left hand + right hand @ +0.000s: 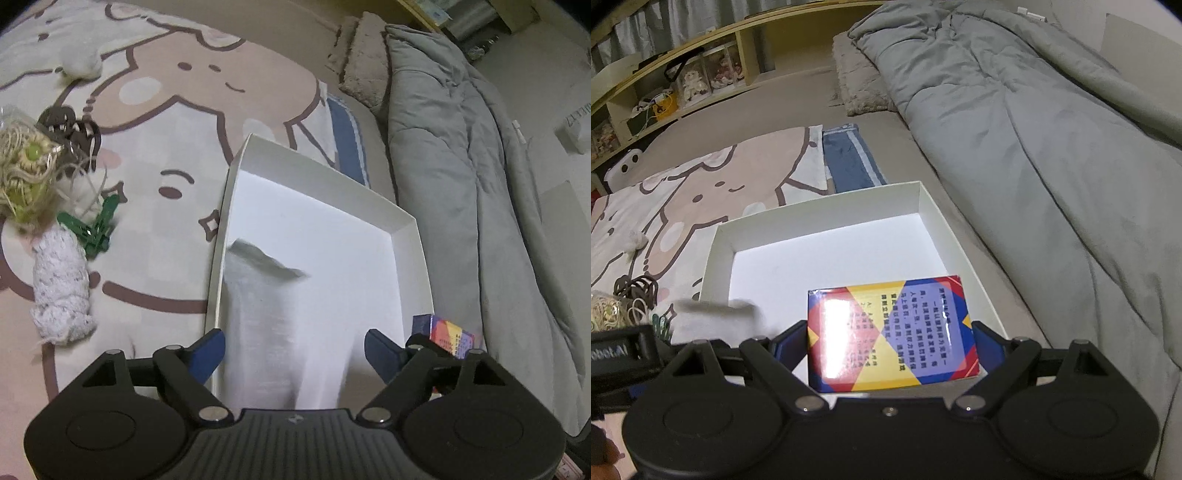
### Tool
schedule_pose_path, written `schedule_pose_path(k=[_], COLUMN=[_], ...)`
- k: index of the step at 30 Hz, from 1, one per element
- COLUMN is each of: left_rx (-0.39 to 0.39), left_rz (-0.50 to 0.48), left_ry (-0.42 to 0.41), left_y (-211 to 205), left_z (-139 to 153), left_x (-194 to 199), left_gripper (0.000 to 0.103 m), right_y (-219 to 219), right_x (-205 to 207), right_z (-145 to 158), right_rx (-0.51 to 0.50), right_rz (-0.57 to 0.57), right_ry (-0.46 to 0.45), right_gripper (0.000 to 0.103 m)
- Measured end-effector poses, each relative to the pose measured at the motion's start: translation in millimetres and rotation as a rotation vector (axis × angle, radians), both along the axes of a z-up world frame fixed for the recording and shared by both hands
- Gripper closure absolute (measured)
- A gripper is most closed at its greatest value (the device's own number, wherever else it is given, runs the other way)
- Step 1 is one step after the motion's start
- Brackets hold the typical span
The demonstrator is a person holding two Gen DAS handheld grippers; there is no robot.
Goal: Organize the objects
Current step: 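Lower the packet and card box into the white tray and open both grippers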
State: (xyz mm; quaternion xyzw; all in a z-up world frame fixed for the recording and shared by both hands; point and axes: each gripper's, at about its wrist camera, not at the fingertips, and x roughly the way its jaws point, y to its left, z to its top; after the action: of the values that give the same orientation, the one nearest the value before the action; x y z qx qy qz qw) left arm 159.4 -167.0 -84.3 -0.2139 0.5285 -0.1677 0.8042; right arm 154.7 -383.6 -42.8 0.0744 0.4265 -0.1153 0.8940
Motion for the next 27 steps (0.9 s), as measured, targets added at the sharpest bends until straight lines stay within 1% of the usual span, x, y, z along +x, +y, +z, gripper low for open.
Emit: schedule_pose_path(k=[10, 13, 19, 22, 27], left_rx=[0.134, 0.172, 0.220, 0.230, 0.265], left_rz=[-0.039, -0.067, -0.105, -0.105, -0.107], left_ry=[-0.038, -0.046, -0.059, -0.062, -0.080], left_y=[4.5, 0.5, -4.6, -4.4, -4.1], left_z=[4.5, 3.5, 0.9, 1.1, 4.2], left_x=[3.6, 3.6, 2.6, 2.9, 2.6], left_gripper=[0.020, 0.019, 0.017, 0.015, 0.007], right_y=[0.1, 1.9, -2.3, -4.4, -7.0], right_x=[2.2, 2.3, 1.6, 1.8, -1.0], right_z=[-13.2, -15.3, -15.6, -15.6, -12.4], right_rx=[0.025, -0.004, 0.012, 0.016, 0.033], right_rz=[0.015, 0.009, -0.015, -0.031, -0.050], right_ry=[0.057, 0.071, 0.093, 0.093, 0.081], right_gripper=[0.011, 0.003, 0.003, 0.003, 0.003])
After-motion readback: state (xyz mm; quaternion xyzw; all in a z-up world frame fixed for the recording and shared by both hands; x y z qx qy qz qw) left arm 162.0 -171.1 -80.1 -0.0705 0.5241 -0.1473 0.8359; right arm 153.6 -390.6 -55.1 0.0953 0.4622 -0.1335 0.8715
